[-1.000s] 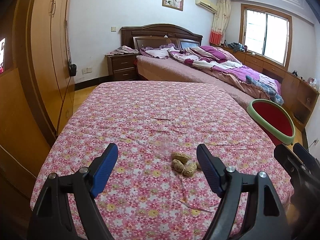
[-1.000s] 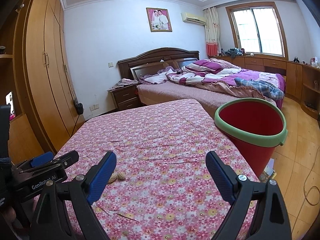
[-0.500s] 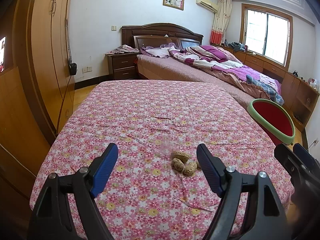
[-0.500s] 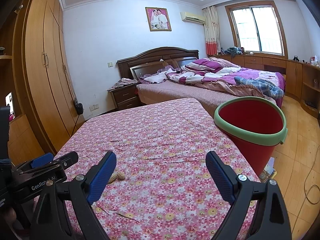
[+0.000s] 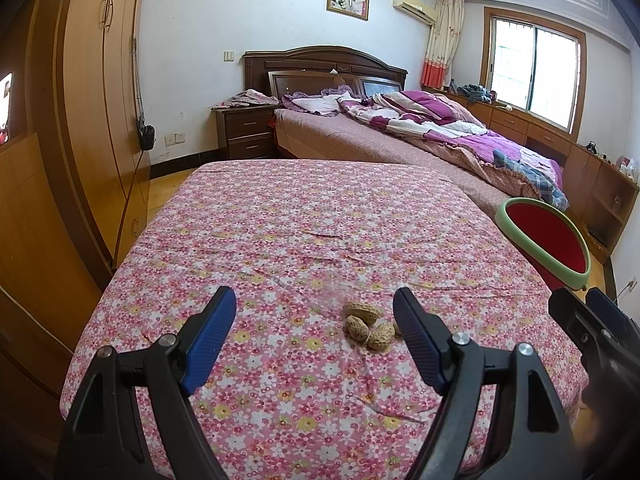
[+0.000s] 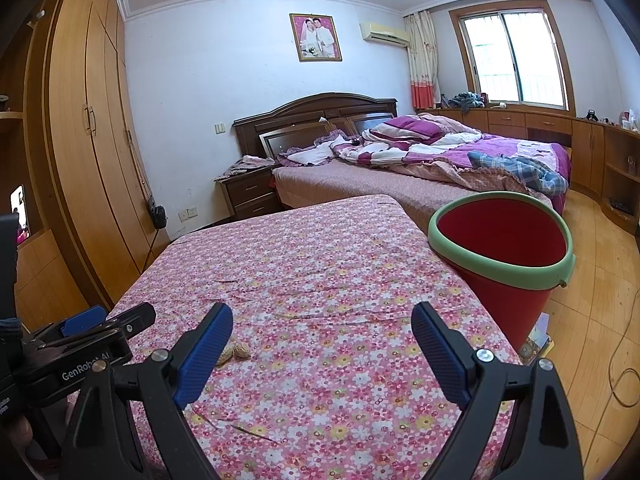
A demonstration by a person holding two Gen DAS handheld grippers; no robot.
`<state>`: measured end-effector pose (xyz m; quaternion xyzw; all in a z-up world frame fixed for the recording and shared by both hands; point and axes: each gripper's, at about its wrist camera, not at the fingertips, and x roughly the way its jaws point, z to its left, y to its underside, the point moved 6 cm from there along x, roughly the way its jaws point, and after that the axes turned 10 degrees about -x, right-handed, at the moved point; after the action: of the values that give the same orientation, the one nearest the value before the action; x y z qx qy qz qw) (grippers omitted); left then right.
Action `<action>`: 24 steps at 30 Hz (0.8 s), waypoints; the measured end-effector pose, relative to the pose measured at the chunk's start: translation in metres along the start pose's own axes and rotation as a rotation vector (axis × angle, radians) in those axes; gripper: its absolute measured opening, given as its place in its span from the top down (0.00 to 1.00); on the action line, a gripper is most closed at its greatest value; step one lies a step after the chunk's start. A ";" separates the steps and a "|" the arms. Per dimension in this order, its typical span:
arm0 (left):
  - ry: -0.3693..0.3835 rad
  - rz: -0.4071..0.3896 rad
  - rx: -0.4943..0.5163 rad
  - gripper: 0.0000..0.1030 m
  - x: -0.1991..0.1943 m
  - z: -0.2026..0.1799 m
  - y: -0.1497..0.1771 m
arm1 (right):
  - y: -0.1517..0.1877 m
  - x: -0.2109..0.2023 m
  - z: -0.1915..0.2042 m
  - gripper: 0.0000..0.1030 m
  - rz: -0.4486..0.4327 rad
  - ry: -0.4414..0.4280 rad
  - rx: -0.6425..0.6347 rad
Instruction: Collect trash
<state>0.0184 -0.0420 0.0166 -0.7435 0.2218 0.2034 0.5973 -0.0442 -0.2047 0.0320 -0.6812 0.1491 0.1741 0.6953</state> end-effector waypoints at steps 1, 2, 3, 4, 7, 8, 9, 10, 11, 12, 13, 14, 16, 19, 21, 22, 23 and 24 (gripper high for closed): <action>0.000 0.000 0.000 0.22 0.000 0.000 0.000 | 0.000 0.000 0.000 0.10 0.000 0.000 0.000; 0.000 0.001 0.000 0.22 0.000 0.000 0.000 | 0.000 0.000 0.000 0.10 0.000 0.000 0.001; 0.000 0.001 0.000 0.22 0.000 0.000 0.000 | 0.000 0.000 0.000 0.10 0.000 0.000 0.001; 0.000 0.001 0.000 0.22 0.000 0.000 0.000 | 0.000 0.000 0.000 0.10 0.001 -0.001 0.001; 0.000 0.000 -0.001 0.22 0.000 0.000 0.000 | 0.000 0.000 0.000 0.10 0.001 0.000 0.001; 0.000 0.000 0.000 0.22 0.000 0.000 0.000 | 0.000 0.000 0.000 0.10 0.002 0.000 0.001; 0.000 0.000 0.000 0.22 0.000 0.000 0.000 | 0.002 0.001 0.000 0.10 0.002 0.000 0.002; 0.000 0.001 0.000 0.22 0.000 0.000 0.000 | 0.002 0.001 0.001 0.10 0.002 0.000 0.003; -0.001 0.001 0.000 0.22 0.000 0.000 0.000 | 0.002 0.001 0.000 0.10 0.002 0.001 0.003; -0.001 0.001 0.000 0.22 0.000 0.000 0.000 | 0.002 0.001 0.000 0.10 0.001 0.001 0.003; -0.001 0.001 -0.001 0.22 0.000 0.000 0.000 | 0.001 0.001 0.000 0.10 0.002 0.000 0.002; -0.001 0.001 -0.001 0.22 0.000 0.000 0.000 | 0.002 0.001 0.000 0.10 0.002 0.001 0.003; -0.001 0.001 -0.001 0.22 -0.001 0.001 0.000 | 0.002 0.001 0.000 0.10 0.001 0.001 0.002; -0.001 -0.001 0.000 0.22 -0.001 0.001 0.000 | 0.002 0.001 0.000 0.10 0.002 0.000 0.001; -0.001 -0.001 0.000 0.22 0.000 0.001 0.000 | 0.001 0.001 0.000 0.10 0.002 0.000 0.002; -0.001 0.000 0.000 0.22 0.000 0.001 0.000 | 0.001 0.001 0.000 0.10 0.002 0.000 0.002; -0.001 0.000 0.000 0.22 0.000 0.001 0.000 | 0.001 0.001 0.000 0.10 0.002 0.000 0.003; -0.001 0.000 0.000 0.22 -0.001 0.001 0.000 | 0.001 0.001 0.000 0.10 0.003 0.000 0.003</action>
<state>0.0179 -0.0411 0.0167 -0.7434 0.2217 0.2038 0.5973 -0.0439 -0.2051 0.0307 -0.6801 0.1502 0.1748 0.6960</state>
